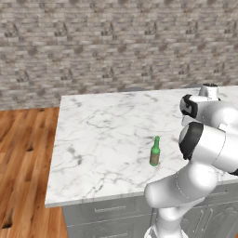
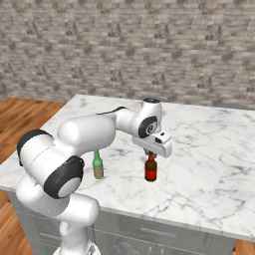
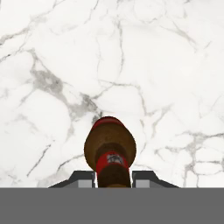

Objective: Move the drinks to the dining counter.

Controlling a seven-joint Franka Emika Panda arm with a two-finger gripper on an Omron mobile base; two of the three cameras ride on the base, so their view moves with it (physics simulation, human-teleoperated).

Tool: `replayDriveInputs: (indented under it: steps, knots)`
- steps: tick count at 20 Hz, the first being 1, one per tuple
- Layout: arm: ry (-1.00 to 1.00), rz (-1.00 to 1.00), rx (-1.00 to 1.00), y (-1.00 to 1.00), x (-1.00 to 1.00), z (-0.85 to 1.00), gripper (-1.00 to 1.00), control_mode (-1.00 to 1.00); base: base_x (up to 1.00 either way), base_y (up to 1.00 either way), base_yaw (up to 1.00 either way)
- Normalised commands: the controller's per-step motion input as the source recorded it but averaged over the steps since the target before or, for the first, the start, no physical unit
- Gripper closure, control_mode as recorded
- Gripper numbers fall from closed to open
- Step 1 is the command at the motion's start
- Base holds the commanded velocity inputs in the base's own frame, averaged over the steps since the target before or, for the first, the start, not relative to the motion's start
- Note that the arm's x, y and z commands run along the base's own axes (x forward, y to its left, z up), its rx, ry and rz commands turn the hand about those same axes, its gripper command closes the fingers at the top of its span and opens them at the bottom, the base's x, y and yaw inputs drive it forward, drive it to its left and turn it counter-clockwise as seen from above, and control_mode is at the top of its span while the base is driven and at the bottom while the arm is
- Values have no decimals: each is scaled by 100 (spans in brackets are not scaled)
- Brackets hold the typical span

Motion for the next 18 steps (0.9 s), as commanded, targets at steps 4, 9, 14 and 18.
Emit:
replayDriveInputs:
  steps: [4,9,14,18]
  knots:
    - [0,-3,7,0,-24,-38,-100,-100,0,0,0]
    - [-1,-6,4,-1,-16,-13,-100,-100,0,0,0]
    - [-2,-4,1,0,-31,-1,-100,-100,0,0,0]
    - [-4,-6,0,6,-29,0,-100,-100,0,0,0]
